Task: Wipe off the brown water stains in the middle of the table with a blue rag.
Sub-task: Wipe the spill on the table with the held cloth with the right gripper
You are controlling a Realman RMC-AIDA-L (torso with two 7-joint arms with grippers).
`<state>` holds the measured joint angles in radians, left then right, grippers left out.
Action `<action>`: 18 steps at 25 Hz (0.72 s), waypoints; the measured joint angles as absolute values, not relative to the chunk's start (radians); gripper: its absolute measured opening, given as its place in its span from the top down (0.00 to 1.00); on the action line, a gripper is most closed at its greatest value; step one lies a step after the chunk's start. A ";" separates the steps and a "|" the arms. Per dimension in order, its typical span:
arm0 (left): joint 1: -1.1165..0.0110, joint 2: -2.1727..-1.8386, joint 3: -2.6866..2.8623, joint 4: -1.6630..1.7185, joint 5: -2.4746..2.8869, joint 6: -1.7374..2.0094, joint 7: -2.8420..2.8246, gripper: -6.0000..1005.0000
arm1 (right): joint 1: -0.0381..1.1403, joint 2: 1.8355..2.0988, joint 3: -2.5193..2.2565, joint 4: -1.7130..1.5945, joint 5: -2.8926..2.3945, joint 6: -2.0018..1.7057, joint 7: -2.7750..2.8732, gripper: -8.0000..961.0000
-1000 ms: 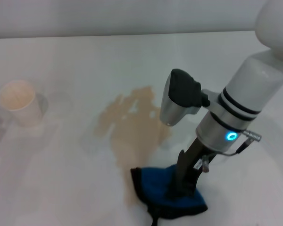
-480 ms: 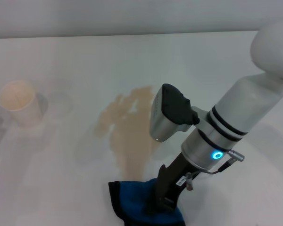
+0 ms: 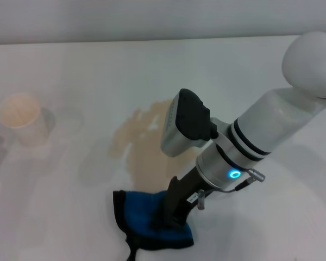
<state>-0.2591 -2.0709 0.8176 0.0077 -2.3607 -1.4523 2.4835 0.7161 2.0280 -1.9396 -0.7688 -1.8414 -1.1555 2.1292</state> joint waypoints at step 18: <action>-0.262 -2.071 0.816 0.008 -2.364 -1.453 2.483 0.12 | 0.709 2.015 -1.786 -0.678 -1.887 -0.972 2.131 0.88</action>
<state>-0.2623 -2.0709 0.8160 0.0076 -2.3635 -1.4528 2.4835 0.7089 2.0155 -1.7858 -0.6778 -1.8867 -0.9716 2.1307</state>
